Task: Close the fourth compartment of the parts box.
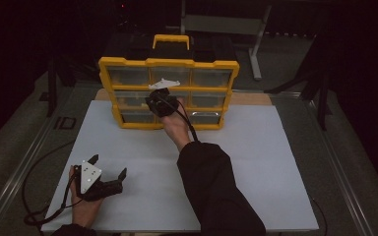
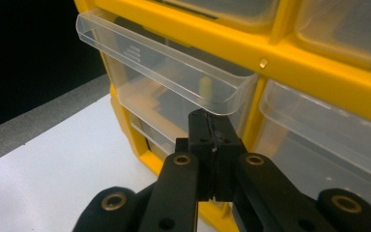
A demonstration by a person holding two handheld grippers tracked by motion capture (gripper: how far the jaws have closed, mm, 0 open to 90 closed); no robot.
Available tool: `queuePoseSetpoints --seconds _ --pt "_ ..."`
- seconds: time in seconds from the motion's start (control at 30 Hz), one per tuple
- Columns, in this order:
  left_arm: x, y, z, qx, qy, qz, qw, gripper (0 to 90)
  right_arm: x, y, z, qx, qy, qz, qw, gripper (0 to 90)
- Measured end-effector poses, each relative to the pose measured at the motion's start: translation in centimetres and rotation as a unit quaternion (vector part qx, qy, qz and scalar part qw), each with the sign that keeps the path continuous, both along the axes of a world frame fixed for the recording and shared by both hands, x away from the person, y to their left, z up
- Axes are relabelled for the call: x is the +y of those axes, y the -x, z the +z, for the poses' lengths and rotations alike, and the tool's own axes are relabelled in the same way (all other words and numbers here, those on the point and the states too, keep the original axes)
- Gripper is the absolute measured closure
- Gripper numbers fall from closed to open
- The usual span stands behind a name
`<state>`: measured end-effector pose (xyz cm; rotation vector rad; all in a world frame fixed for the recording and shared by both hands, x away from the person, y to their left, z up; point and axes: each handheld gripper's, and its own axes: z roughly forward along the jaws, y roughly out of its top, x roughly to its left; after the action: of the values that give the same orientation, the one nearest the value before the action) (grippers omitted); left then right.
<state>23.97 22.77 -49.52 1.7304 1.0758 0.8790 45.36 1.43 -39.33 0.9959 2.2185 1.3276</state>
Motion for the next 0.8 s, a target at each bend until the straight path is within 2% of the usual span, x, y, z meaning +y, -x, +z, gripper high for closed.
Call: queuePoseSetpoints --seconds 0.3,0.43,0.53,0.67,0.8 --pt "0.0 0.0 0.0 -0.001 -0.002 0.0 1.0 0.0 0.5 -0.7 0.0 -0.008 0.002 -0.021 0.9998 89.6" --pt "0.0 0.1 0.0 -0.001 -0.002 0.0 1.0 0.0 0.8 -0.7 0.0 -0.015 0.009 -0.023 0.9996 89.6" --pt "0.0 0.1 0.0 -0.002 -0.002 0.001 1.0 0.1 0.8 -0.6 -0.2 -0.011 0.011 -0.018 0.9997 89.0" --pt "0.1 0.0 -0.1 -0.001 -0.001 0.003 1.0 0.0 0.2 -0.2 -0.3 -0.012 0.012 -0.009 0.9998 85.8" --pt "0.0 0.0 -0.1 -0.001 -0.003 0.002 1.0 0.1 -1.2 0.5 -0.3 -0.014 0.008 0.0 0.9999 79.4"
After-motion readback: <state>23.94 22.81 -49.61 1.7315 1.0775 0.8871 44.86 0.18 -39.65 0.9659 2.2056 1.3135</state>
